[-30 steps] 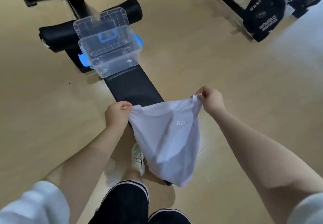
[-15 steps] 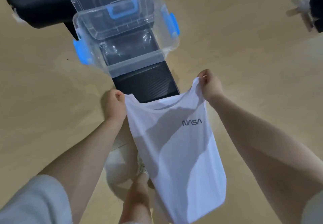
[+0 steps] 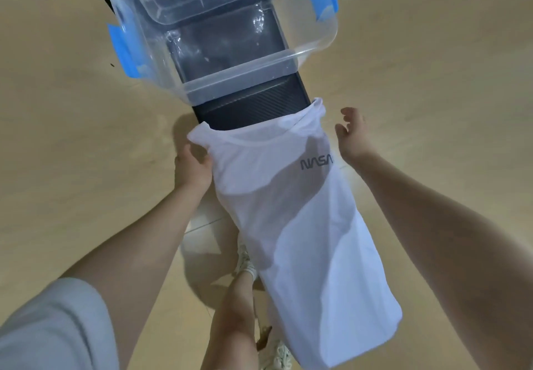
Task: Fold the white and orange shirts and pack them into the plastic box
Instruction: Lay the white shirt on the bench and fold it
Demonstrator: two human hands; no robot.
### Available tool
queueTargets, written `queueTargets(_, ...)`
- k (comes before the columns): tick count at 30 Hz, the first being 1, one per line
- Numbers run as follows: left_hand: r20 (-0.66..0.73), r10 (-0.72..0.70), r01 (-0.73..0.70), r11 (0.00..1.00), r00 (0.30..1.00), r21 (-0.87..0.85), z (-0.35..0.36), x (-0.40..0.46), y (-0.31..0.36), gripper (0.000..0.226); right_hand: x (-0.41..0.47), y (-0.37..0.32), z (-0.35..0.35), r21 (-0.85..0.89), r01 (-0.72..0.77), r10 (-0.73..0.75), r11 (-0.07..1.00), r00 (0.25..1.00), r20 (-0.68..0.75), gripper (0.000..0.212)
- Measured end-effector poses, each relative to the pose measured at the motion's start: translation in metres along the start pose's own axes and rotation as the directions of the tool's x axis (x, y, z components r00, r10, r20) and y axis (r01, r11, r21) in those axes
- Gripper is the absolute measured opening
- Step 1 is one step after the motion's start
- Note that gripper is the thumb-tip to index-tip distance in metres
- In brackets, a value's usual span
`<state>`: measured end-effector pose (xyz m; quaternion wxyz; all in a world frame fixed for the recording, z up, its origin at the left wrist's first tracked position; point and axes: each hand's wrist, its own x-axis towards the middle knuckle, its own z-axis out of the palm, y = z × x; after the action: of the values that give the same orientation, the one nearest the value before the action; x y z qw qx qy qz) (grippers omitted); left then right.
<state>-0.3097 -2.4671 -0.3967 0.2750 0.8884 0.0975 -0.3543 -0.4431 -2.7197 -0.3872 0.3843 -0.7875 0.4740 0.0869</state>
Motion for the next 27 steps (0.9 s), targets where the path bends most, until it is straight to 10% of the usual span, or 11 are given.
queueTargets(16,0.232,-0.186,0.197,0.980,0.955,-0.025,0.111,-0.172,-0.112,0.050,-0.194,0.176,-0.024,-0.249,-0.208,0.279,0.946,0.913,0.297,0.045)
queueTargets(23,0.278,-0.219,0.290,0.923,0.935,-0.251,0.175,-0.234,-0.200,0.066,-0.239,0.264,-0.019,-0.017,-0.357,0.344,0.934,0.883,0.319,0.053)
queueTargets(27,0.329,-0.306,0.435,0.773,0.893,-0.462,0.209,-0.283,-0.238,0.065,-0.268,0.303,-0.011,0.106,-0.383,0.327,0.918,0.880,0.346,0.022)
